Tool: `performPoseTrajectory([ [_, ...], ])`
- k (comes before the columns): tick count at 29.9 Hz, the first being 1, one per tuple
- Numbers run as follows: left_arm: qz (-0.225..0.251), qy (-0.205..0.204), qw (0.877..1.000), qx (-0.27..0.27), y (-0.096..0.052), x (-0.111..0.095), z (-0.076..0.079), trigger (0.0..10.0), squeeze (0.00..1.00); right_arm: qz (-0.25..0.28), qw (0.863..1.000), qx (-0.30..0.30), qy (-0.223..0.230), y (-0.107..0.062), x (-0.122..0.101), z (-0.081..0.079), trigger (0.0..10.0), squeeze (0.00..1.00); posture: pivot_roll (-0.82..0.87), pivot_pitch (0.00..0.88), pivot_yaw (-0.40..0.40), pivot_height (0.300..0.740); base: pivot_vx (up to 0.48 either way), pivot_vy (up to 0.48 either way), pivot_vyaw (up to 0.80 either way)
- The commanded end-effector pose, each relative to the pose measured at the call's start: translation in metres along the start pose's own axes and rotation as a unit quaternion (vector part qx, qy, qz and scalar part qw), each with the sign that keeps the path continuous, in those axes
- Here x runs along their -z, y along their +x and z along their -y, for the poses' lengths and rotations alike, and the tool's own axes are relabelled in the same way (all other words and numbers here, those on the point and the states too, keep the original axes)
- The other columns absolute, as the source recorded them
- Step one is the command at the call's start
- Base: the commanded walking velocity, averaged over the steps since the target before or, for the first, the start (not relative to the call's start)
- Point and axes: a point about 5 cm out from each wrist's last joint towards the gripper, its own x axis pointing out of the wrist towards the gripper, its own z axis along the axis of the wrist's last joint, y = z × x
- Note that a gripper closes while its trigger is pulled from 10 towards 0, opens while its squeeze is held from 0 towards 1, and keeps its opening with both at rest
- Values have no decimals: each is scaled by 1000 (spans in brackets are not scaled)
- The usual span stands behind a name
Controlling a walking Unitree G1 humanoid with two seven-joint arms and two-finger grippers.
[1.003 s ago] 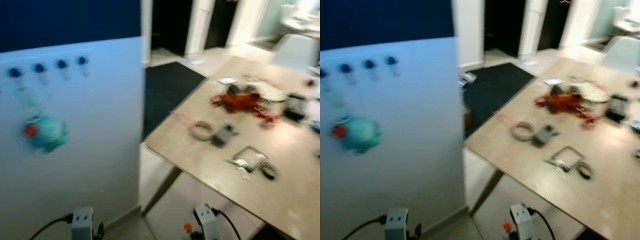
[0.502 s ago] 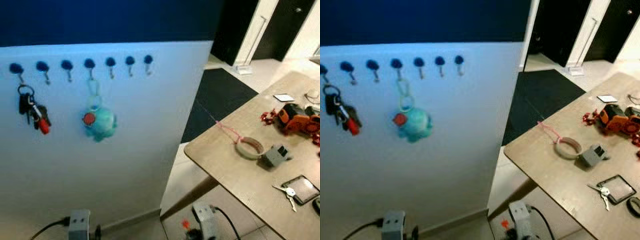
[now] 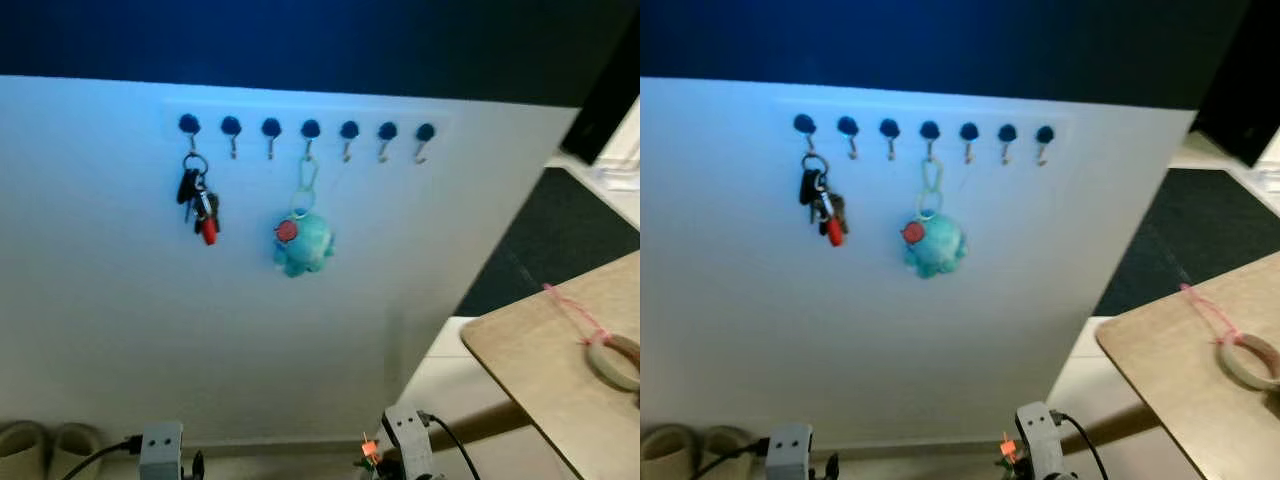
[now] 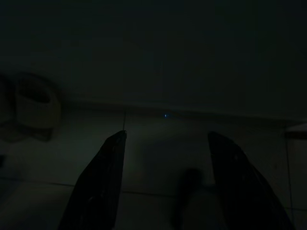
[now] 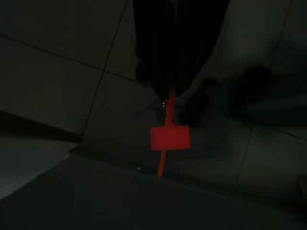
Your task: Hang keys on a hook
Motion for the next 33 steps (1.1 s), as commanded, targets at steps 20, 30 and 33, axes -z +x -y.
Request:
performPoseTrajectory([
  [20, -14, 3, 1000, 8, 1, 2, 1, 10000, 0, -4, 998, 33, 58, -4, 9, 7, 10000, 0, 90, 57, -74, 740, 0, 44, 240],
  [30, -18, 2, 1000, 10, 2, 2, 1, 10000, 0, -4, 997, 35, 63, -3, 9, 6, 10000, 0, 91, 56, -74, 740, 0, 400, 0],
  [33, -18, 4, 1000, 10, 2, 2, 1, 10000, 0, -1, 997, 34, 63, -2, 6, 5, 10000, 0, 92, 57, -75, 740, 0, 280, 0],
])
